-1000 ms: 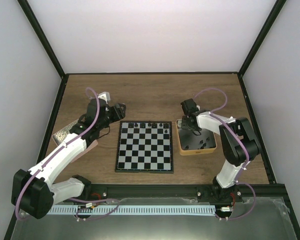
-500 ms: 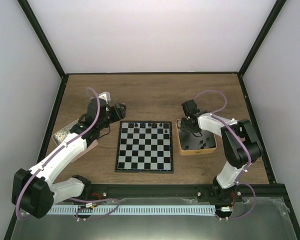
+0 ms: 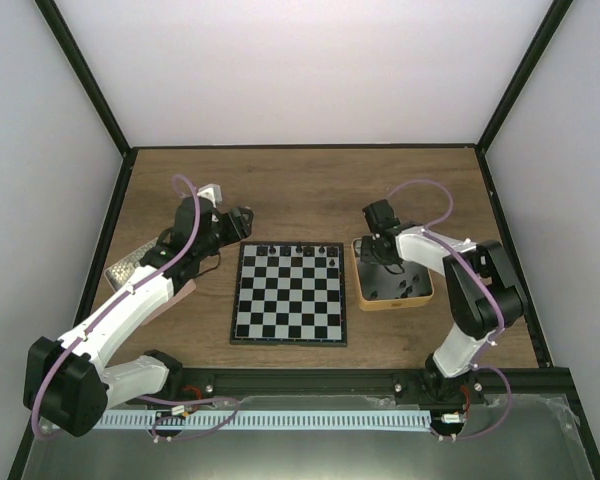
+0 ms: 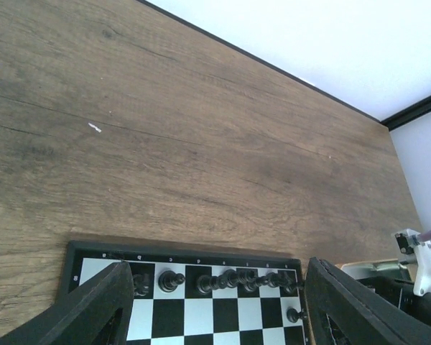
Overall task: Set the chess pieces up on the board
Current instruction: Pick up the chess piece from the storage box, then place the chess piece on the chessboard.
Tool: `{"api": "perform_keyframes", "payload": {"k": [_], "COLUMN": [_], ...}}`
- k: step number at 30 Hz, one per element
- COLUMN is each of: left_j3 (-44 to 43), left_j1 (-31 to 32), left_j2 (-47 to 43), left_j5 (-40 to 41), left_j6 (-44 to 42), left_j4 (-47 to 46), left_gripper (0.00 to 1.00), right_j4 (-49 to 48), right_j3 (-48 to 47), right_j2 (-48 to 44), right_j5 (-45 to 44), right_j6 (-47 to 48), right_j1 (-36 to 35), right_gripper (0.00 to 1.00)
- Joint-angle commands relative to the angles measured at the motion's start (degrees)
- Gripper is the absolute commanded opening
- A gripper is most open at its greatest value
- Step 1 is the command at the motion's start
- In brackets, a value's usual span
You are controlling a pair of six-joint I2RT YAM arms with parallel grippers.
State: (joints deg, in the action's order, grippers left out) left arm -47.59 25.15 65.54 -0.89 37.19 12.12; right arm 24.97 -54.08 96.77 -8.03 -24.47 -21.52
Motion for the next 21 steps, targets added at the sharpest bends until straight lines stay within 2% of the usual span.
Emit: {"api": "perform_keyframes", "payload": {"k": [1,3,6,12,17,21], "left_j3": [-0.92,-0.63,0.61,1.44,0.90,0.80], "left_j1": [-0.28,-0.19,-0.19,0.20,0.92,1.78], "left_j2": [0.11,0.27,0.74,3.62,6.57,8.54], "left_j5": [-3.06,-6.57,-17.22,-31.61,-40.00,-43.56], "left_j6": [-0.82,-1.76,-3.66,-1.94,1.81,6.23], "left_j4": [-2.29,-4.00,-9.55,-19.51,-24.81,-26.97], "left_gripper": [0.68,0.68,0.72,0.76,0.76,0.76], "right_j4": [-2.46,-4.20,-3.42,-3.05,-11.13,-15.81], "right_j3": [1.40,2.17,0.93,-1.33,1.10,1.63], "right_j2": [-5.55,-8.31,-11.17,-17.51,-24.45,-25.88], "right_j5": [-1.75,-0.39,3.95,11.47,27.90,39.16], "right_j6": [-0.75,0.37,2.19,5.56,9.47,10.00], "right_j1": [-0.22,-0.33,-1.01,-4.18,-6.28,-7.96], "right_gripper": [0.13,0.13,0.13,0.13,0.13,0.13]}}
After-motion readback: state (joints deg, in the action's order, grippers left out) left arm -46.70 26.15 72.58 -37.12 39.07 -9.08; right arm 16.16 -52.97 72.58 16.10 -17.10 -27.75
